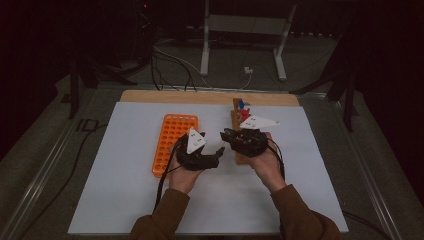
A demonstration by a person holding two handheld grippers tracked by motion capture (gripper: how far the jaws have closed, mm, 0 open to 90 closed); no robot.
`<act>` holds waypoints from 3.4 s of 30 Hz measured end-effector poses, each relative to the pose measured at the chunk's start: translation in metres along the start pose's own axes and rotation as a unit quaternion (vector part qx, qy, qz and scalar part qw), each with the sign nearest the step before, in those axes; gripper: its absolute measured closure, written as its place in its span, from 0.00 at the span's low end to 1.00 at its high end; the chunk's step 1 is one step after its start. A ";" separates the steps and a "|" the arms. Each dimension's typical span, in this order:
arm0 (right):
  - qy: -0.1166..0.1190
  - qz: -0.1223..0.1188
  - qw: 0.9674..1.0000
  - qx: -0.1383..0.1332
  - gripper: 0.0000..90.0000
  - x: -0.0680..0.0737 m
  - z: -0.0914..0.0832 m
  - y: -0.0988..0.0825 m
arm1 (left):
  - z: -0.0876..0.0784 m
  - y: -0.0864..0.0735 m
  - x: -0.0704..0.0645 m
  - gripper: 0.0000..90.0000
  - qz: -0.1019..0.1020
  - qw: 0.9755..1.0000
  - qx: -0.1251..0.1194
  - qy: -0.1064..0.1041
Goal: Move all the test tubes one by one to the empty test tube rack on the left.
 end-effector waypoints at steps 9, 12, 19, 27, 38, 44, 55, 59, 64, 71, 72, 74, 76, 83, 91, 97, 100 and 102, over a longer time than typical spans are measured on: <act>0.010 -0.004 1.000 0.004 0.84 0.006 0.004 -0.001 | 0.009 0.002 -0.007 0.35 0.006 1.000 0.004 -0.015; 0.012 -0.005 1.000 0.004 0.84 0.007 0.004 -0.001 | 0.010 0.002 -0.007 0.46 0.003 1.000 0.005 -0.009; 0.016 -0.008 1.000 0.008 0.84 0.010 0.006 -0.002 | 0.008 0.002 -0.006 0.75 0.003 1.000 0.003 -0.019; 0.017 -0.007 1.000 0.007 0.84 0.009 0.007 -0.004 | 0.008 0.001 -0.009 0.83 0.014 1.000 0.005 -0.020; 0.026 0.004 1.000 -0.010 0.66 0.004 -0.003 -0.002 | 0.007 0.000 -0.004 0.84 0.009 1.000 0.008 -0.014; 0.018 0.019 0.999 -0.022 0.50 -0.007 -0.010 -0.004 | 0.001 0.000 0.005 0.84 -0.002 1.000 0.007 -0.002; -0.026 0.025 0.999 -0.010 0.19 -0.024 -0.017 -0.025 | -0.010 -0.001 0.017 0.84 -0.018 1.000 -0.002 0.006; -0.037 0.028 0.999 -0.010 0.11 -0.030 -0.022 -0.031 | -0.013 -0.002 0.021 0.84 -0.019 1.000 -0.003 0.007; -0.046 0.037 0.998 -0.008 0.03 -0.038 -0.026 -0.039 | -0.016 -0.002 0.025 0.84 -0.026 1.000 -0.006 0.010; -0.059 0.041 0.997 -0.015 0.00 -0.045 -0.033 -0.051 | -0.021 -0.002 0.033 0.84 -0.036 0.999 -0.010 0.011; -0.062 0.041 0.997 -0.015 0.00 -0.046 -0.034 -0.053 | -0.022 -0.003 0.034 0.84 -0.037 0.999 -0.010 0.012; -0.063 0.042 0.997 -0.015 0.00 -0.047 -0.035 -0.056 | -0.023 -0.004 0.036 0.84 -0.041 0.999 -0.010 0.013; -0.067 0.043 0.997 -0.013 0.00 -0.048 -0.037 -0.060 | -0.024 -0.004 0.039 0.84 -0.042 0.999 -0.011 0.016; -0.076 0.043 0.996 -0.009 0.00 -0.053 -0.046 -0.073 | -0.028 -0.008 0.047 0.84 -0.048 0.999 -0.008 0.022; -0.082 0.036 0.996 -0.020 0.00 -0.052 -0.058 -0.077 | -0.033 -0.017 0.060 0.84 -0.058 0.998 -0.007 0.028; -0.084 0.043 0.995 -0.022 0.00 -0.054 -0.060 -0.079 | -0.034 -0.026 0.071 0.84 -0.065 0.997 -0.002 0.047; -0.084 0.043 0.995 -0.023 0.00 -0.055 -0.060 -0.079 | -0.033 -0.029 0.076 0.84 -0.067 0.996 -0.003 0.054; -0.084 0.043 0.995 -0.023 0.00 -0.055 -0.060 -0.080 | -0.031 -0.030 0.078 0.84 -0.068 0.996 -0.005 0.058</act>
Point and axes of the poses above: each handheld gripper's, and its own axes: z roughly forward along the jaws, y roughly out of its top, x roughly to its left, the point moved 6 cm from there along z, roughly forward along the jaws, and after that the axes turned 1 degree about -z, right-handed, at the moved point
